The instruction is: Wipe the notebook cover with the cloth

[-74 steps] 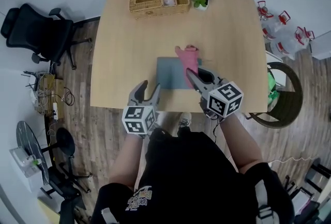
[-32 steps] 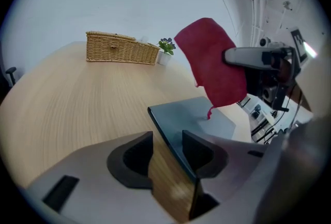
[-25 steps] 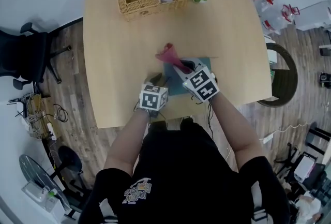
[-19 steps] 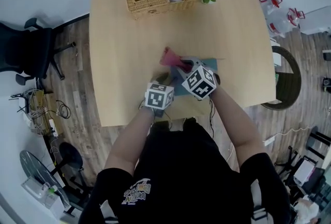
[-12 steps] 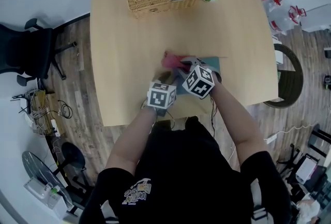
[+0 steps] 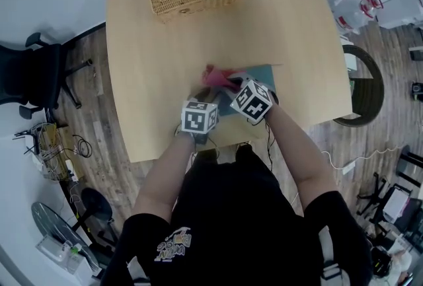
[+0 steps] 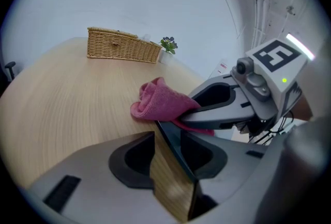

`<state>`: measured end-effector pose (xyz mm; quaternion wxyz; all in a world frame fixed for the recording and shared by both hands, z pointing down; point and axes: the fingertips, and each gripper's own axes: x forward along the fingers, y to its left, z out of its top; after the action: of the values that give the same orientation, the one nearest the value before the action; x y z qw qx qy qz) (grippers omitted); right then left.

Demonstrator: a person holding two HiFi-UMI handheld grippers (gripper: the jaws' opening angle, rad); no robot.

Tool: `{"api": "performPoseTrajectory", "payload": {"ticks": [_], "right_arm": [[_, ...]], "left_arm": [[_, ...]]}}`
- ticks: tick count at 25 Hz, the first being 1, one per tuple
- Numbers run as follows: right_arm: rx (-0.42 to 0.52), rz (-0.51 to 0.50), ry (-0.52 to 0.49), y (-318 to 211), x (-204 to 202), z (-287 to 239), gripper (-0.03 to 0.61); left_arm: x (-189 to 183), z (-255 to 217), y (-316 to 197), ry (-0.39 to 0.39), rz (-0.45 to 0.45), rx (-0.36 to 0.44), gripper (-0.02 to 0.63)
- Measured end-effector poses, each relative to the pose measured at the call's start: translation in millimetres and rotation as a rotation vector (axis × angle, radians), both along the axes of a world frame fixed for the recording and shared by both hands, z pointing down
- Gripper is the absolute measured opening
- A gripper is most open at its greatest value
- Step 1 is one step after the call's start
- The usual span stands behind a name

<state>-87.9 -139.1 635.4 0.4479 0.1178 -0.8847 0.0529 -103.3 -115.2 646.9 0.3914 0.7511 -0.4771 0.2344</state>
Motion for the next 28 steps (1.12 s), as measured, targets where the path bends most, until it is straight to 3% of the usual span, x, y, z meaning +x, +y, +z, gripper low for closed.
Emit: {"api": "performPoseTrajectory", "payload": {"ticks": [14, 21, 28], "right_arm": [[-0.076, 0.158, -0.032, 44, 22, 0, 0.069], [-0.194, 0.309, -0.117, 62, 25, -1, 0.069], [-0.311, 0.392, -0.195, 81, 27, 1, 0.069]], "left_arm": [[0, -1, 3, -0.008, -0.002, 0.004, 0.153], [1, -4, 4, 0.001, -0.002, -0.002, 0.152], [0, -3, 3, 0.006, -0.003, -0.009, 0.149]]}}
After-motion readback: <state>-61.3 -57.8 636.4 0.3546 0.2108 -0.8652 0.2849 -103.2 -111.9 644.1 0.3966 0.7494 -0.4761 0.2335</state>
